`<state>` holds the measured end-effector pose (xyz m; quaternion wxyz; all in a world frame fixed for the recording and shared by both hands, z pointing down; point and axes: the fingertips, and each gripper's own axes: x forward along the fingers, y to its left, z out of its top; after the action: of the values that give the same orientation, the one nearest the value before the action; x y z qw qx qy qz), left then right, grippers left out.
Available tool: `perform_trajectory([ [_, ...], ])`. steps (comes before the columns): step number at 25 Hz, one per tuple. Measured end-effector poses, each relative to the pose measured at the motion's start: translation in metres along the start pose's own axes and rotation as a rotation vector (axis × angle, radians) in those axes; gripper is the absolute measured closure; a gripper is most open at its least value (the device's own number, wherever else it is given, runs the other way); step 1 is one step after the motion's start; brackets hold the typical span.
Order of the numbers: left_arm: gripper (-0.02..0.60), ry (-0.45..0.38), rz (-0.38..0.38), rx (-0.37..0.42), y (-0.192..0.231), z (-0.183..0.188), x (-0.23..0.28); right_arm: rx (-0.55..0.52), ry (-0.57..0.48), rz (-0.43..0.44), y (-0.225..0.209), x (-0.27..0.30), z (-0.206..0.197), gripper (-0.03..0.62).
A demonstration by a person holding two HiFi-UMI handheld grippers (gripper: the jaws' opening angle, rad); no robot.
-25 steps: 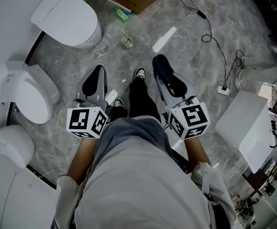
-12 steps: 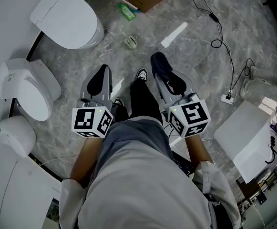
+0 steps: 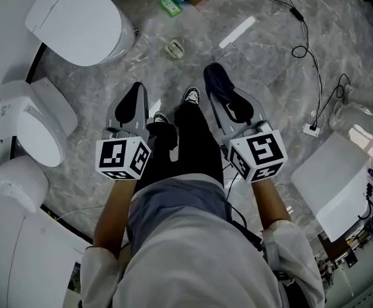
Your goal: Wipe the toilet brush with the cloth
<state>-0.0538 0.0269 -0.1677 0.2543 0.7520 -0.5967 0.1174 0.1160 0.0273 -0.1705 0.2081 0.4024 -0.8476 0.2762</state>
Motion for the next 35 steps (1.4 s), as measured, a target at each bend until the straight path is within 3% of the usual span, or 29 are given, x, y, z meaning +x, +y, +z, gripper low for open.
perform_trajectory([
  [7, 0.581, 0.034, -0.021, 0.004, 0.038, -0.064, 0.051, 0.025, -0.001, -0.031, -0.027, 0.064, -0.048, 0.502],
  [12, 0.581, 0.040, -0.070, 0.019, 0.061, -0.109, 0.072, -0.027, -0.007, -0.066, -0.031, 0.098, -0.078, 0.502],
  [15, 0.581, 0.055, -0.107, 0.057, 0.079, -0.155, 0.099, -0.050, 0.017, -0.089, -0.046, 0.136, -0.118, 0.502],
  [19, 0.581, 0.048, -0.101, 0.079, 0.114, -0.220, 0.159, -0.058, 0.007, -0.057, -0.082, 0.204, -0.173, 0.502],
  [25, 0.581, 0.026, -0.115, 0.105, 0.160, -0.286, 0.257, -0.073, -0.012, -0.020, -0.137, 0.297, -0.234, 0.502],
  [30, 0.581, 0.046, -0.147, 0.137, 0.183, -0.342, 0.324, -0.079, -0.021, 0.003, -0.168, 0.354, -0.283, 0.502],
  [35, 0.581, 0.090, -0.152, 0.116, 0.211, -0.391, 0.377, -0.083, -0.023, 0.030, -0.184, 0.403, -0.320, 0.502],
])
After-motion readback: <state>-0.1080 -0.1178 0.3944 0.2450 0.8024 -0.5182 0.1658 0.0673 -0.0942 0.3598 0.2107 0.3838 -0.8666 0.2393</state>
